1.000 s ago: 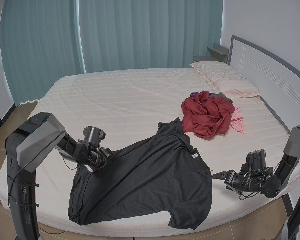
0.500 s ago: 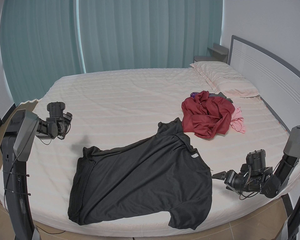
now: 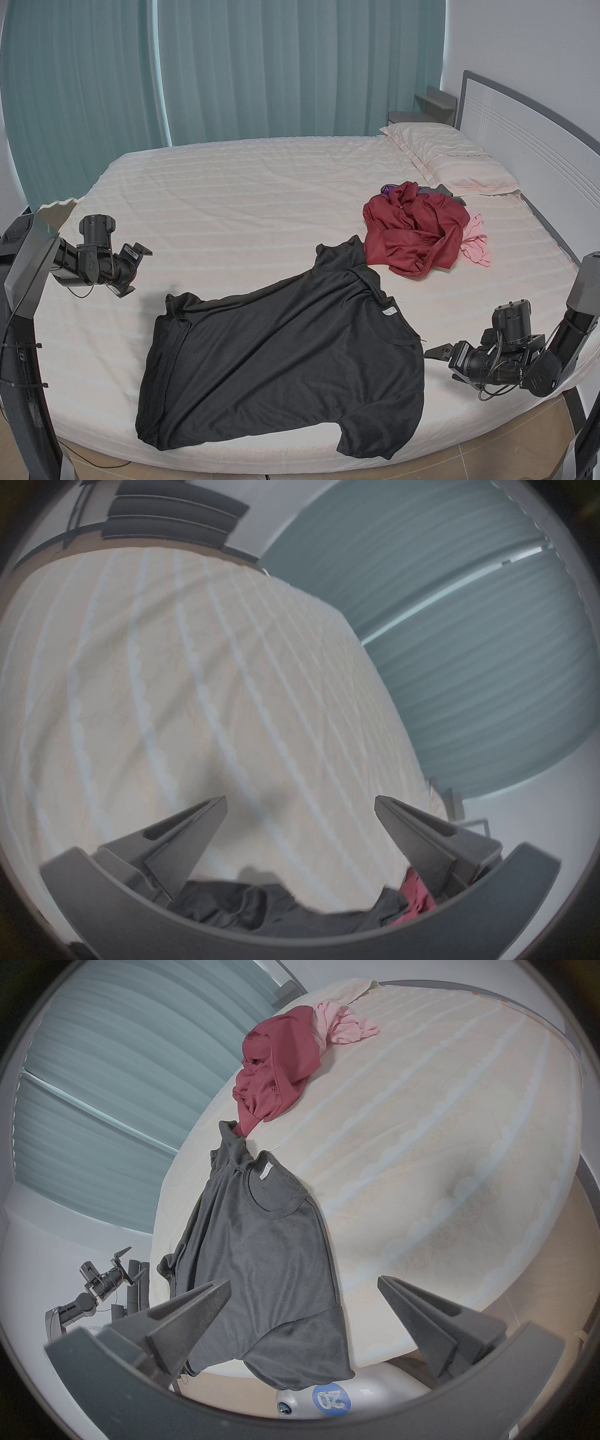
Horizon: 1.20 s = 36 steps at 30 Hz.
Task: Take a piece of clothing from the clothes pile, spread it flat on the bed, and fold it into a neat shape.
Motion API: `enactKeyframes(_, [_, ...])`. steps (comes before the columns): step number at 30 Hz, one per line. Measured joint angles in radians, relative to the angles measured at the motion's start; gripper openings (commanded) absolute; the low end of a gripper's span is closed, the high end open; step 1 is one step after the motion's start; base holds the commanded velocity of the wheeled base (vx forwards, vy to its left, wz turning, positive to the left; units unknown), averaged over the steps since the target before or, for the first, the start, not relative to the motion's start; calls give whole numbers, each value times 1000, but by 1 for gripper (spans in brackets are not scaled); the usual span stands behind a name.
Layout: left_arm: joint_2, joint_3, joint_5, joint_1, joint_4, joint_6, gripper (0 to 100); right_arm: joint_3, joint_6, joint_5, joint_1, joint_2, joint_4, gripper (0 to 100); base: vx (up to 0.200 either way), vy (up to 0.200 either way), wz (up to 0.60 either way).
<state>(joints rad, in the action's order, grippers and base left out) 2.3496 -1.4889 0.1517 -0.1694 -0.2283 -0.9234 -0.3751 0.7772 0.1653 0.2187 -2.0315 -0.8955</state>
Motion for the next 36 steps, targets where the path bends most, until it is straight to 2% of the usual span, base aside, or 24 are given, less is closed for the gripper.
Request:
enactKeyframes(10, [-14,110,1,131,-3,203,100,1,0,0,2,0,0,100,0,0,0])
enactKeyframes(15, [19,117,-75,167,-10,321,100,1,0,1,2,-1,0,100,0,0,0])
enactKeyframes(20, [60,102,-126,182,-60,352,100,1,0,0,2,-1,0,100,0,0,0])
enactKeyframes(21, [70,98,-129,182,-75,352,0,0,-1,1,2,-1,0,100,0,0,0])
enactKeyframes(31, [101,55,-135,171,-77,352,0,0,0,1,2,-1,0,100,0,0,0])
enactKeyframes(36, [119,-33,-188,156,-76,345,0,-1,0,1,2,0,0,100,0,0,0])
